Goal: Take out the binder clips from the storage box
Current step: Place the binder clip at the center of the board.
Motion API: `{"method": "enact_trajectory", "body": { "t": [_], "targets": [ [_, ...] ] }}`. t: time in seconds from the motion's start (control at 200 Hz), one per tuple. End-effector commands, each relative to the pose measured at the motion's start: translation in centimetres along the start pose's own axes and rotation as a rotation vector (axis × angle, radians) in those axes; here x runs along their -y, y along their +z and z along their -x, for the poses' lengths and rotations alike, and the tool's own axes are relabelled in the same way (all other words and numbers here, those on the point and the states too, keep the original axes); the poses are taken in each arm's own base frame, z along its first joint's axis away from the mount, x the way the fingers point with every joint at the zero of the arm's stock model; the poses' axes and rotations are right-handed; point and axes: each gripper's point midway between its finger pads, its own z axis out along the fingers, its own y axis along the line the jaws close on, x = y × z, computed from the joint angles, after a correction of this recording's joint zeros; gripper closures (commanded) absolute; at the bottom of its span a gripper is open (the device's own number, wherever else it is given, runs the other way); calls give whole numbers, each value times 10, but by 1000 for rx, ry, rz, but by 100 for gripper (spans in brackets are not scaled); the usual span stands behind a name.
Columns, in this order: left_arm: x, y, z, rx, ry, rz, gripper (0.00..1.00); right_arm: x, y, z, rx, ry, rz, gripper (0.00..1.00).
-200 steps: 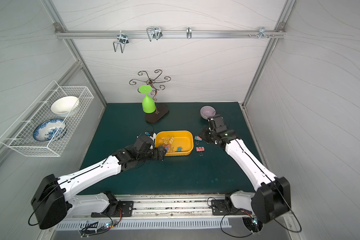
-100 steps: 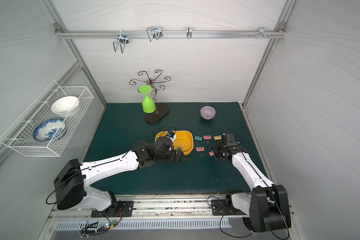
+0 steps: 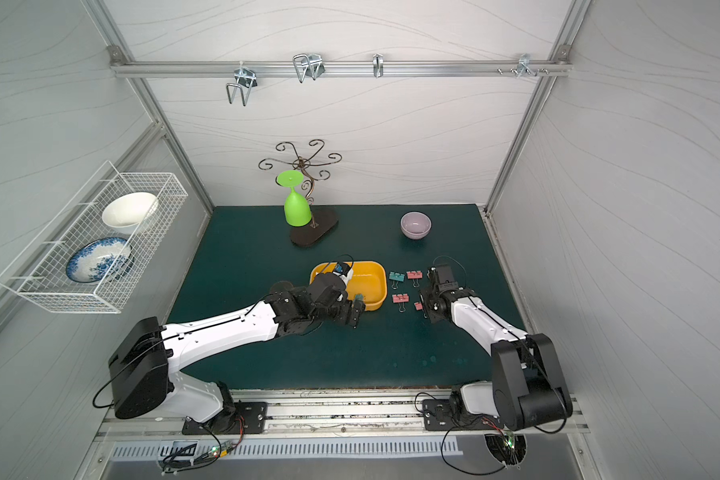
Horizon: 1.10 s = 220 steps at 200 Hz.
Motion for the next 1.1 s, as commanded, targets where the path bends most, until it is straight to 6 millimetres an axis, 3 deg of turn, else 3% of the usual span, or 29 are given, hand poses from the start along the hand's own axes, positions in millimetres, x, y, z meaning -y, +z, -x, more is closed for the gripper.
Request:
{"method": "enact_trajectory", "body": {
  "t": [0.0, 0.28, 0.505, 0.55, 0.725, 0.96, 1.096],
  "targets": [
    [0, -10, 16, 61, 7, 4, 2, -7, 8, 11, 84, 38, -6, 100],
    [-8, -14, 13, 69, 5, 32, 1, -2, 18, 4, 92, 45, -62, 100],
    [-9, -16, 13, 69, 9, 35, 2, -3, 10, -2, 71, 24, -53, 91],
    [-10, -16, 13, 70, 9, 39, 2, -3, 8, -4, 60, 14, -47, 85],
    [-11, -18, 13, 73, 7, 45, 2, -6, -6, -5, 51, -45, -22, 72],
    [-12, -22, 15, 83, 4, 48, 2, -15, -37, 0, 61, -188, 50, 62],
    [-18, -24, 17, 95, -9, 78, 2, -27, -55, -2, 45, -303, 97, 62]
  ]
}}
